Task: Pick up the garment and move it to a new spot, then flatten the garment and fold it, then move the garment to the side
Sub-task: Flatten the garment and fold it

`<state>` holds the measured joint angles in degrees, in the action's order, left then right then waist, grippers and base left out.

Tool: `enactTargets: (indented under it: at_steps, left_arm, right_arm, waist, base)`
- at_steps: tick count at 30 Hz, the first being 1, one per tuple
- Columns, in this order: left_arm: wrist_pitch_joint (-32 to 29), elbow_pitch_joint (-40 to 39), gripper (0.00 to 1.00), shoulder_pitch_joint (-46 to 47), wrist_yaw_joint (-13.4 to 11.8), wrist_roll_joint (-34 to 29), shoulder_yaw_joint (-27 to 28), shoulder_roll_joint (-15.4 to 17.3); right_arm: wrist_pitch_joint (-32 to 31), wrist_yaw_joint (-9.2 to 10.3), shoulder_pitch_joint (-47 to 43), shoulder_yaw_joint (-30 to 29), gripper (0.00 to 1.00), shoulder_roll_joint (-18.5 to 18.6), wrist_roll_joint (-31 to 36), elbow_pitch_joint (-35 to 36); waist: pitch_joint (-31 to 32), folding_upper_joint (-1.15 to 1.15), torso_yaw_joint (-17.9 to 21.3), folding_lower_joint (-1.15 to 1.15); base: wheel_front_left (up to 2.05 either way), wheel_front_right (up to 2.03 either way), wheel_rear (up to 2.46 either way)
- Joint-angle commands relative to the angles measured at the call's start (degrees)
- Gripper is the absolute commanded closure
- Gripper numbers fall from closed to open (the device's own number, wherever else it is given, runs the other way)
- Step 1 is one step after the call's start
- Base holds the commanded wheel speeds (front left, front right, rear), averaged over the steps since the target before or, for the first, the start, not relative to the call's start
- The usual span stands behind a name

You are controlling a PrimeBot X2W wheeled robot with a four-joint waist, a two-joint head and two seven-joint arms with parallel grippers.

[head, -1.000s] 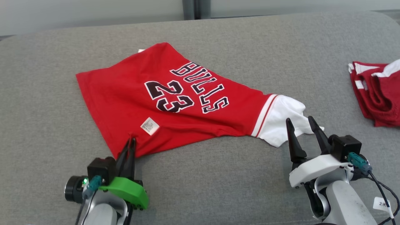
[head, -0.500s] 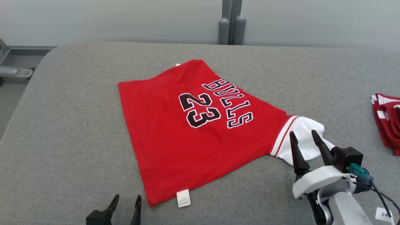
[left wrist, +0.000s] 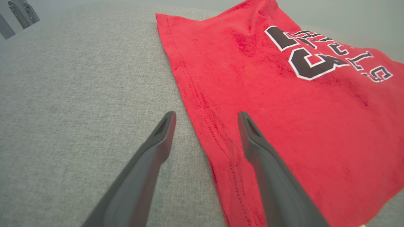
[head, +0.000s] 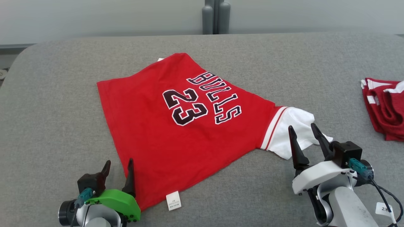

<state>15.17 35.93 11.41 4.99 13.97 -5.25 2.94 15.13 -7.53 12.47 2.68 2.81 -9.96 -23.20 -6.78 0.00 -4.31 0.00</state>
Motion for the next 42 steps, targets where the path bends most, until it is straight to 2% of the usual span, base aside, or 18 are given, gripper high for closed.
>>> enactTargets:
  at_steps: [1, 4, 10, 11, 12, 13, 14, 22, 28, 34, 35, 36, 37, 38, 42]
  left_arm:
    - [-0.1, 1.6, 0.0, 1.7, -0.8, 0.0, -0.3, 0.0]
    - [-0.1, 5.2, 0.0, 4.3, -2.1, 1.7, -0.2, 0.1]
    - [-0.1, 11.2, 0.0, 6.6, -1.9, 4.6, -0.9, 0.1]
    - [-0.2, 12.0, 0.14, 6.9, -2.1, 4.9, -1.1, 0.1]
    - [-0.2, 12.5, 0.32, 7.0, -2.3, 5.4, -1.1, 0.0]
    - [-0.2, 12.9, 0.73, 7.2, -2.3, 5.9, -1.2, 0.0]
    - [-0.2, 13.3, 1.0, 7.4, -2.3, 5.7, -1.4, 0.0]
    - [-0.2, 13.3, 1.0, 9.1, -3.7, 3.4, -0.1, 0.4]
    - [-0.1, 13.5, 1.0, 11.0, -6.4, 1.2, 3.9, 4.3]
    - [-0.1, 14.2, 1.0, 11.6, -6.4, -0.5, 6.3, 7.9]
    - [-0.1, 14.3, 0.92, 11.7, -6.3, -0.7, 6.5, 7.9]
    - [-0.1, 14.2, 0.57, 11.7, -6.5, -1.0, 6.6, 7.9]
    - [-0.1, 13.9, 0.03, 11.7, -6.4, -1.1, 6.9, 7.9]
    - [-0.1, 13.7, 0.0, 11.6, -6.3, -1.0, 7.3, 7.6]
    - [-0.1, 11.7, 0.0, 10.2, -5.8, -1.8, 8.0, 5.7]
  right_arm:
    - [0.0, 0.09, 0.9, 0.0, 0.0, 0.2, 0.4, 0.3]
    - [0.0, 0.09, 1.3, 0.1, 0.0, 0.3, 0.7, 0.3]
    - [0.0, 0.09, 1.7, -0.2, 0.0, 1.0, 0.3, 0.5]
    - [0.0, 0.09, 1.6, -0.3, 0.0, 1.0, 0.2, 0.6]
    - [0.0, 0.09, 1.5, -0.4, 0.0, 1.0, 0.3, 0.6]
    - [0.0, 0.09, 1.6, -0.4, 0.0, 1.0, 0.4, 0.6]
    - [0.0, 0.09, 1.7, -0.4, 0.0, 1.0, 0.5, 0.5]
    - [0.0, 0.09, 2.4, -0.3, 0.0, 0.7, 0.2, 0.8]
    - [0.0, 0.09, 2.8, -0.7, 0.0, 0.6, -0.1, 1.0]
    - [0.0, 0.09, 2.2, -1.5, 0.0, 0.5, 0.1, 0.8]
    - [0.0, 0.09, 2.2, -1.6, 0.0, 0.5, 0.1, 0.7]
    - [0.0, 0.09, 2.2, -1.8, 0.0, 0.5, 0.1, 0.7]
    - [0.0, 0.09, 2.1, -1.9, 0.0, 0.5, 0.1, 0.6]
    - [0.0, 0.09, 2.1, -2.0, 0.0, 0.5, 0.1, 0.5]
    - [0.0, 0.09, 2.4, -2.2, 0.0, 0.4, 0.1, 0.3]
  waist:
    - [-1.9, 0.0, 2.1, 0.0]
    - [-2.8, 0.0, 3.5, 0.0]
    - [-3.6, 0.0, 4.7, 0.0]
    - [-3.7, 0.0, 4.7, 0.0]
    - [-3.7, 0.0, 4.7, 0.0]
    - [-3.8, 0.0, 4.7, 0.0]
    - [-3.8, 0.0, 4.7, 0.0]
    - [-4.5, 0.0, 4.4, 0.0]
    - [-5.5, 0.0, 4.9, 0.0]
    - [-5.7, 0.0, 5.5, 0.0]
    - [-5.7, 0.0, 5.5, 0.0]
    - [-5.6, 0.0, 5.5, 0.0]
    - [-5.6, 0.0, 5.5, 0.0]
    - [-5.5, 0.0, 5.4, 0.0]
    - [-4.8, 0.0, 4.8, 0.0]
  base:
    - [0.0, 0.0, 0.0]
    - [0.0, 0.0, 0.0]
    - [0.0, 0.0, 0.0]
    - [0.0, 0.0, 0.0]
    - [0.0, 0.0, 0.0]
    - [0.0, 0.0, 0.0]
    - [0.0, 0.0, 0.0]
    - [0.0, 0.0, 0.0]
    - [0.0, 0.0, 0.0]
    - [0.0, 0.0, 0.0]
    - [0.0, 0.0, 0.0]
    - [0.0, 0.0, 0.0]
    - [0.0, 0.0, 0.0]
    - [0.0, 0.0, 0.0]
    - [0.0, 0.0, 0.0]
